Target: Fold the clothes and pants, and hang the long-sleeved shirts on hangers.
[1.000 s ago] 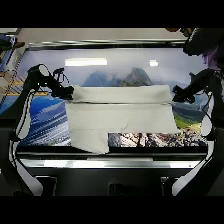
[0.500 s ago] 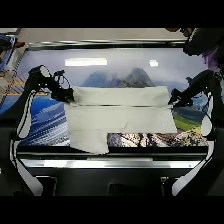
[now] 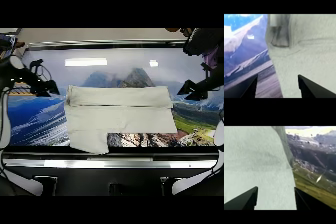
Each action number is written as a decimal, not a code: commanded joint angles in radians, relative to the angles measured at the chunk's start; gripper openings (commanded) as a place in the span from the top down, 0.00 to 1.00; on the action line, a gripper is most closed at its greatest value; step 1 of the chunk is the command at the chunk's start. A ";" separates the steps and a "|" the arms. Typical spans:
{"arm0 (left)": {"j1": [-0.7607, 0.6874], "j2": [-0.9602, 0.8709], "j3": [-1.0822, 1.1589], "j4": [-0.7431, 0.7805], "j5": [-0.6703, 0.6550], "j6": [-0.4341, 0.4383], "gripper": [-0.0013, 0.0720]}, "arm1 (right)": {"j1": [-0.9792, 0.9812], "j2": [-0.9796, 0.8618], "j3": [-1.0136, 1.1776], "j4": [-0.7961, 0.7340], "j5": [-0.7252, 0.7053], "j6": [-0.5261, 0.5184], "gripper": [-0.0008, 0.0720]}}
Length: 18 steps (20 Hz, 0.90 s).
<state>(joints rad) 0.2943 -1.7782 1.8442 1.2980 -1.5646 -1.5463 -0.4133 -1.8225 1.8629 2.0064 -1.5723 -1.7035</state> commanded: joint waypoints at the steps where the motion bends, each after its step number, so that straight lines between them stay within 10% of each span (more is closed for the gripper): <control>1: 0.100 0.223 -0.323 -0.046 0.054 0.040 0.19 | -0.090 0.098 -0.168 0.090 -0.006 -0.039 0.27; 8: 0.128 0.597 -1.085 -0.286 0.362 0.214 0.19 | -0.099 0.235 -0.393 0.102 0.001 -0.034 0.27; 18: 0.128 0.616 -1.352 -0.507 0.380 0.381 0.19 | -0.098 0.367 -0.394 0.102 -0.005 -0.016 0.27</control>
<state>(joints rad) 0.4210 -1.1675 0.5468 0.8700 -1.1999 -1.2110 -0.5110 -1.4822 1.4708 2.1071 -1.5761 -1.7275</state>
